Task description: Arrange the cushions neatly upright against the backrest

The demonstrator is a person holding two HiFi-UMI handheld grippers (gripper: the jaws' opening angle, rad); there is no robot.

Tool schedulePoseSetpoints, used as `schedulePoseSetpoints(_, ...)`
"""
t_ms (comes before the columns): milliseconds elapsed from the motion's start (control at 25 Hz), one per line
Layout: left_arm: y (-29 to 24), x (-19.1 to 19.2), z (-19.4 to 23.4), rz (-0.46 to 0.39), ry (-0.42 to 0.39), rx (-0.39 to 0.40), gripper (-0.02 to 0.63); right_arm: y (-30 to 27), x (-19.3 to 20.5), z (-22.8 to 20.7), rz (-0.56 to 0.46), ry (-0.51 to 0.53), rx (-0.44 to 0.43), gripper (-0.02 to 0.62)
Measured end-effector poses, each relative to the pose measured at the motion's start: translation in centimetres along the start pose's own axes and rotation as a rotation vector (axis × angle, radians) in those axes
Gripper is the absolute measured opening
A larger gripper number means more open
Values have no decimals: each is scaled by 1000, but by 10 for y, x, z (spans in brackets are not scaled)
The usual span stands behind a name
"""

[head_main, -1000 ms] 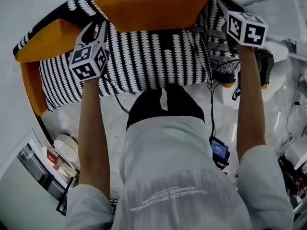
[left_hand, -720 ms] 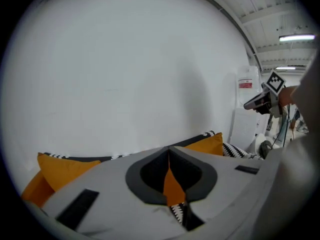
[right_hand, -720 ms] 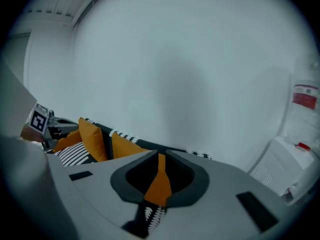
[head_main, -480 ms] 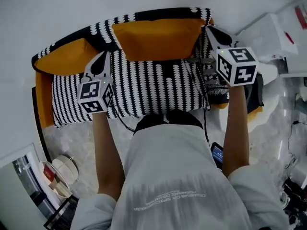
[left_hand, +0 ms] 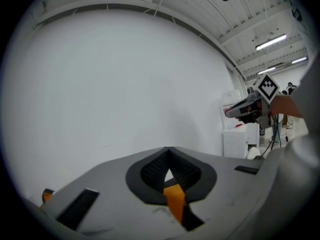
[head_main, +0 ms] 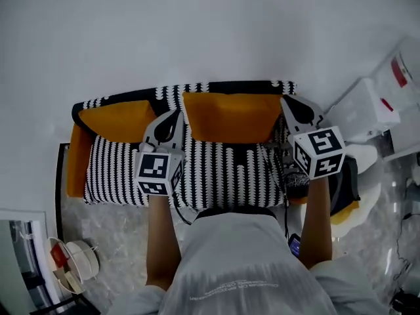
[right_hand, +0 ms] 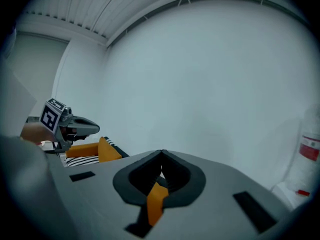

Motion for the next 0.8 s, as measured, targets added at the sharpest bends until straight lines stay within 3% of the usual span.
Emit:
schedulePoseSetpoints(320,15,-49,-14,-57,-38,-7,14,13,-41,20,-73,57,-12,3)
schedulePoseSetpoints(800,6,-66,-17,-66,-86,17,14,7,-57,17,-78,74,-1,3)
Point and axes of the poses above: the fingertips, and each gripper's own axes: y backward along the fingers, z to its left, x out of its underside, the point moved 6 cm from there along y, backward along the fingers, and after that the axes turned 12 degrees about y, right-handed, at the moved point
